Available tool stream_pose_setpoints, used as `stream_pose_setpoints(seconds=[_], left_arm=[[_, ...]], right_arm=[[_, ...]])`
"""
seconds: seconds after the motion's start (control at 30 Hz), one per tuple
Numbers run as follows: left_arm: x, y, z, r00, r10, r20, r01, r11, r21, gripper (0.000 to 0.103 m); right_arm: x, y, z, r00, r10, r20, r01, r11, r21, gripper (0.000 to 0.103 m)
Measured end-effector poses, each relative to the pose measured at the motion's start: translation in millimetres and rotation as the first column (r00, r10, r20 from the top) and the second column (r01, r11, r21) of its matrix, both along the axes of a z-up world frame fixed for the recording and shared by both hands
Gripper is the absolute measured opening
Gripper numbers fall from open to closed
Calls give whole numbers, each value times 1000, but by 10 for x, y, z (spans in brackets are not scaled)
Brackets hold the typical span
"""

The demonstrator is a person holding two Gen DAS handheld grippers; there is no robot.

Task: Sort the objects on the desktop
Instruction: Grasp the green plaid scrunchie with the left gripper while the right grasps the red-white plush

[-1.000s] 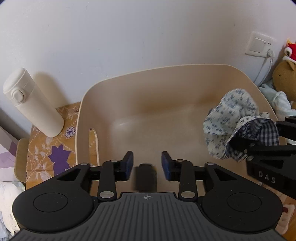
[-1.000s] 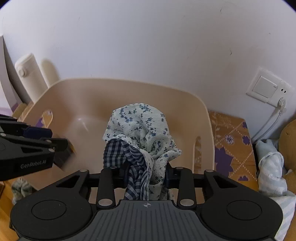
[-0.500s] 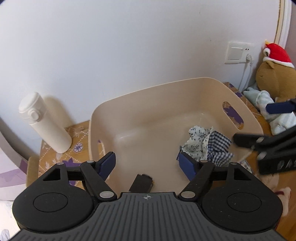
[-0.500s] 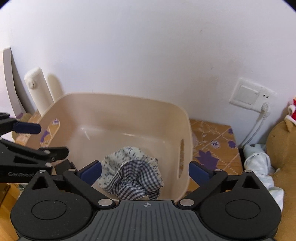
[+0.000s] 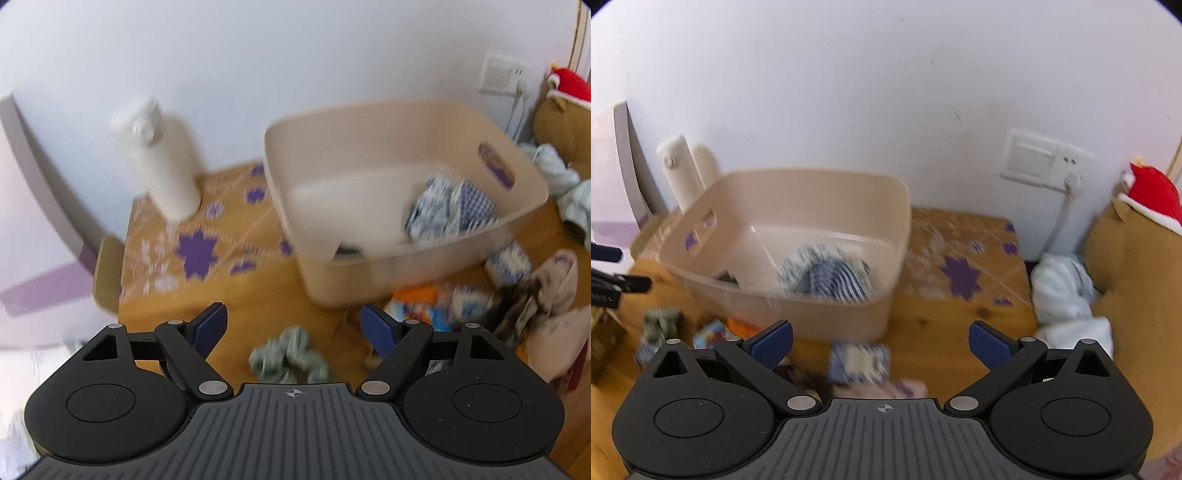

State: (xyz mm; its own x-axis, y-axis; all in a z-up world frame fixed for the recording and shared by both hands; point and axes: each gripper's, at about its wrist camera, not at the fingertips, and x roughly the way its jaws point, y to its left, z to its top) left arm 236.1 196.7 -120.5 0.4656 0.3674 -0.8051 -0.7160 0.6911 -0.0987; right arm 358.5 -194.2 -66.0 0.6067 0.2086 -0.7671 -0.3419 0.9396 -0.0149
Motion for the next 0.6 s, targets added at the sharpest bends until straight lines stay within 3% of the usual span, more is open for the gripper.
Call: stream_pose_setpoints(seconds=[0.2, 0.33, 0.6], left_arm=[[-103, -19, -343, 997, 43, -60, -48, 995, -90, 81], [-77, -14, -520, 993, 57, -100, -68, 992, -107, 81], [-45, 33, -707, 988, 99, -119, -115, 985, -129, 81]], right_arm=[[-181, -213, -351, 997, -54, -60, 52, 998, -46, 103], [-386, -350, -549, 989, -139, -54, 135, 989, -68, 103], [-562, -594, -962, 962, -229, -150, 211, 969, -128, 103]])
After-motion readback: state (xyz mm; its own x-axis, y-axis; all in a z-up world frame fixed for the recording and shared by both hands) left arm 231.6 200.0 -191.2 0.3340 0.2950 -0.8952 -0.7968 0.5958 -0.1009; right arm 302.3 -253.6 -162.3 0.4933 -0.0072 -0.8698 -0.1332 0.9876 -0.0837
